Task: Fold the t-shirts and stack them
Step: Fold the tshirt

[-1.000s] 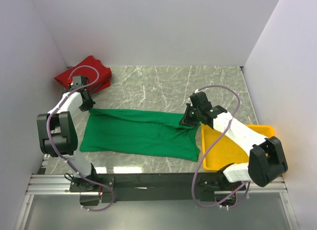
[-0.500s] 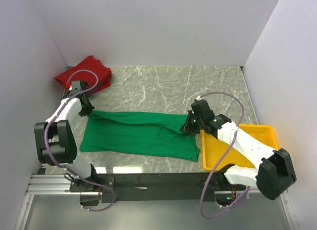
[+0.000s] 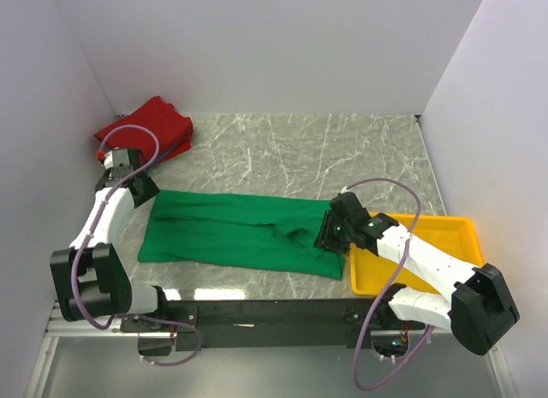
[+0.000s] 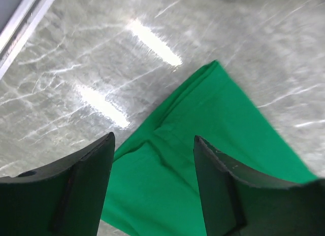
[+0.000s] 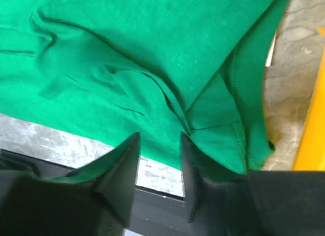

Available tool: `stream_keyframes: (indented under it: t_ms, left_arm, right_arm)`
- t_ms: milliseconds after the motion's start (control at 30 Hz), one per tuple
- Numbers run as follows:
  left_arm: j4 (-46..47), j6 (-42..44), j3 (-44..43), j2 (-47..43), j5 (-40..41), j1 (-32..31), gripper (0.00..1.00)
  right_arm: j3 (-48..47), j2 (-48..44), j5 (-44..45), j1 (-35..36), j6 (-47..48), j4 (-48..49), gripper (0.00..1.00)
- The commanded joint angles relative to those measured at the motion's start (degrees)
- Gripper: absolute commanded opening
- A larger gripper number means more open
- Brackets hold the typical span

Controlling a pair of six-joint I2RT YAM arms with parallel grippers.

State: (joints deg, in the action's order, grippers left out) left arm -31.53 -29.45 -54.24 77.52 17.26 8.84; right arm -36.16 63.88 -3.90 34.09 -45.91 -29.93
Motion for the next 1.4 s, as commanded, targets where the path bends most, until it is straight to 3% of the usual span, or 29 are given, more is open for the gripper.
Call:
stream_keyframes:
  t_ms: [0, 133, 367, 633, 900, 1367]
  left_arm:
    - [1.38, -1.13, -1.74, -3.07, -0.99, -1.28, 0.69]
    - [2.78, -2.36, -3.86, -1.14, -3.89, -6.11, 0.7]
    - [8.07, -4.38, -1.92, 2.37, -12.86, -7.26, 0.7]
    - [6.49, -1.84, -0.96, 3.43, -15.77, -7.7, 0.7]
    - [6.65, 0.53, 1.15, 5.36, -16.81, -7.7, 0.71]
    - [6.65, 1.59, 1.33, 5.81, -16.82, -7.61, 0.71]
  right_arm:
    - [-0.92, -0.6, 0.3, 1.15, 0.38, -0.21, 0.48]
    - [-5.66, -0.94, 0.73, 2.47, 2.05, -3.37, 0.54]
    - [-11.12, -1.92, 2.06, 2.92, 6.35, -4.7, 0.56]
    - [-22.27, 16.0, -1.02, 4.93, 11.72, -2.15, 0.56]
    - [-26.15, 27.95, 0.03, 13.18, 10.58, -0.74, 0.55]
    - [-30.19, 37.46, 7.94, 16.19, 9.52, -1.88, 0.51]
